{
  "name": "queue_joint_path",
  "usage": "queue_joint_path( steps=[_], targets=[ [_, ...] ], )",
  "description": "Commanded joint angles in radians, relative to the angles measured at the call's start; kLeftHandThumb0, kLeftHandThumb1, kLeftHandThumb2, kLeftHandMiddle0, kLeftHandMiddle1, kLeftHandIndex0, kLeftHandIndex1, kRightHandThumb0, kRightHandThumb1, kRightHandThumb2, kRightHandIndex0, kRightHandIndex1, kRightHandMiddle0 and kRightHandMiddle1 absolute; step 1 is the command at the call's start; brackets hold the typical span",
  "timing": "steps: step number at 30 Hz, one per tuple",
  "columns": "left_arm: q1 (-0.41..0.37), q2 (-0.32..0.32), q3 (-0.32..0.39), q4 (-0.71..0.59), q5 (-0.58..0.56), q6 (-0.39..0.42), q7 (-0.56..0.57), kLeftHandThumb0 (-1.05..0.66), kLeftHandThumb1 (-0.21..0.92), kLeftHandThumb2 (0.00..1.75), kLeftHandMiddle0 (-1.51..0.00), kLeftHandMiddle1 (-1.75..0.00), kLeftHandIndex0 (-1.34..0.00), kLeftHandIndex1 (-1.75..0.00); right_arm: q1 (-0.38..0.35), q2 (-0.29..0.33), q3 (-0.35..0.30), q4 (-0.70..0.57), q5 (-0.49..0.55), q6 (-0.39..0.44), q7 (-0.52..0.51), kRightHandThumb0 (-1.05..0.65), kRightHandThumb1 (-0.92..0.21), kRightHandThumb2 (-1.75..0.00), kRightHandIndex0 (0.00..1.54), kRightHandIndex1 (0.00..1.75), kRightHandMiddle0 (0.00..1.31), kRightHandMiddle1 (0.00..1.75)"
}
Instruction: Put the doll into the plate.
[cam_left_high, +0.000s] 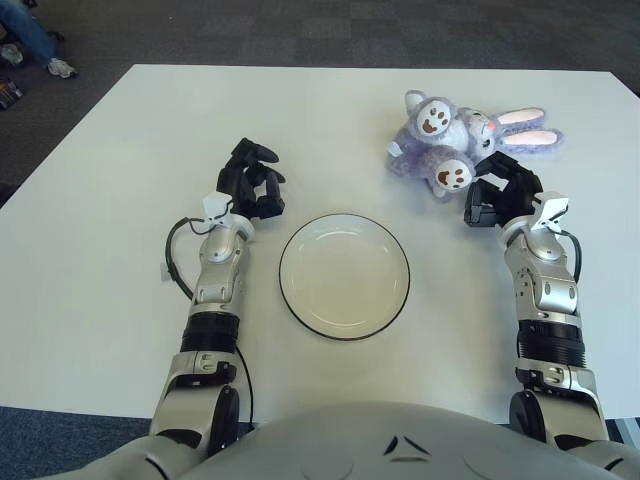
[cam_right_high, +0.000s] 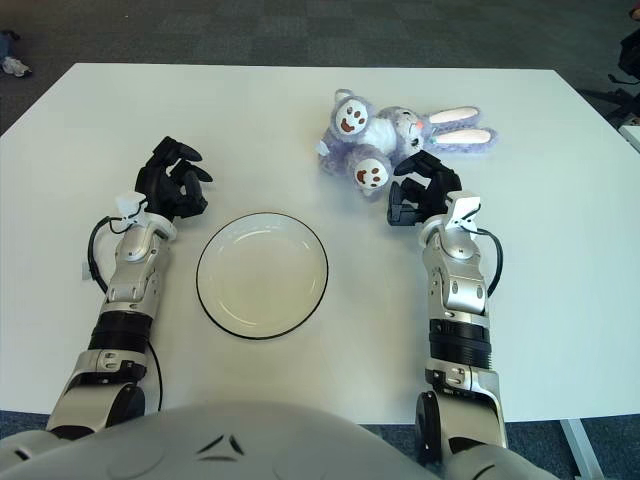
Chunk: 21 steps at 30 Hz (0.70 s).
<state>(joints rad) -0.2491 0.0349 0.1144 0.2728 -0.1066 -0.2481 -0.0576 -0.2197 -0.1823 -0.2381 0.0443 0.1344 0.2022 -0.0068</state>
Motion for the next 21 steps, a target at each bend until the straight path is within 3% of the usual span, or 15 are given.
queue_joint_path(
  steps=[1, 11, 21],
  targets=[
    [-0.005, 0.005, -0.002, 0.01, 0.005, -0.013, -0.005, -0.01, 0.27, 1.38, -0.54, -1.75, -0.52, -1.75, -0.016, 0.003, -0.009, 0.005, -0.002, 0.014, -0.017, -0.02, 0.1, -1.7, 0.93, 1.75, 0.81, 1.49],
    [-0.008, 0.011, -0.01, 0.017, 0.02, -0.056, -0.006, -0.01, 0.26, 1.39, -0.54, -1.75, -0.53, -1.75, -0.022, 0.0, -0.015, -0.001, -0.011, 0.006, -0.055, -0.02, 0.07, -1.66, 0.91, 1.75, 0.83, 1.44],
    [-0.028, 0.019, -0.02, 0.02, 0.059, -0.101, 0.006, -0.01, 0.26, 1.39, -0.54, -1.75, -0.53, -1.75, -0.04, -0.054, -0.043, 0.016, -0.053, -0.056, -0.077, -0.02, 0.03, -1.61, 0.88, 1.75, 0.81, 1.43]
  ],
)
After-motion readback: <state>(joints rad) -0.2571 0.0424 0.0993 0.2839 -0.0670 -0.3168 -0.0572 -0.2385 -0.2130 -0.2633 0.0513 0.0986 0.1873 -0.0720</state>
